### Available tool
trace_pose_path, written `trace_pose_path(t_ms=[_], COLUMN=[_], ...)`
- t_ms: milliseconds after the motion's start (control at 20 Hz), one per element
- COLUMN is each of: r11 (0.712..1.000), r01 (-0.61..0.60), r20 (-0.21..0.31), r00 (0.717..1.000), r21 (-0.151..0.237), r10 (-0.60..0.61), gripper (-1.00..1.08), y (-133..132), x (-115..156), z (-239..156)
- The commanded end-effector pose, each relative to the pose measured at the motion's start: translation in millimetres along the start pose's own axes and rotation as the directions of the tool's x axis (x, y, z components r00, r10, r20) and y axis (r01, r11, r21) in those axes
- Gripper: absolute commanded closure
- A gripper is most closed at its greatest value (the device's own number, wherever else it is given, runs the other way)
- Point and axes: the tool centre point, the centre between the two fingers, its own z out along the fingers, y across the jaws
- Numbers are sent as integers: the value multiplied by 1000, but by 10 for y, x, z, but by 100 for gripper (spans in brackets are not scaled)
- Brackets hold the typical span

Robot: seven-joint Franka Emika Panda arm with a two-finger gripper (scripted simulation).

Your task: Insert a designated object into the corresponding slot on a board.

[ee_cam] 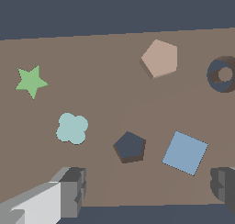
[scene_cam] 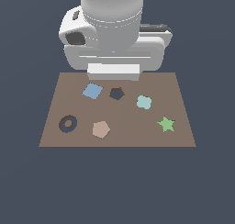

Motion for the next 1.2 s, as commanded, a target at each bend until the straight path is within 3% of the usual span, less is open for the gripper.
trace_pose_path(t_ms=[0,700,1150], r11=[1000,993,951], r01=[0,115,307], r20=[0,-6,-14], r00=[1000,993,951], r21=[0,-6,-18], r10=[0,-115,-308], gripper=[-92,-92,-92], y=[0,153,357], x=[0,193,569], z=[0,203,543])
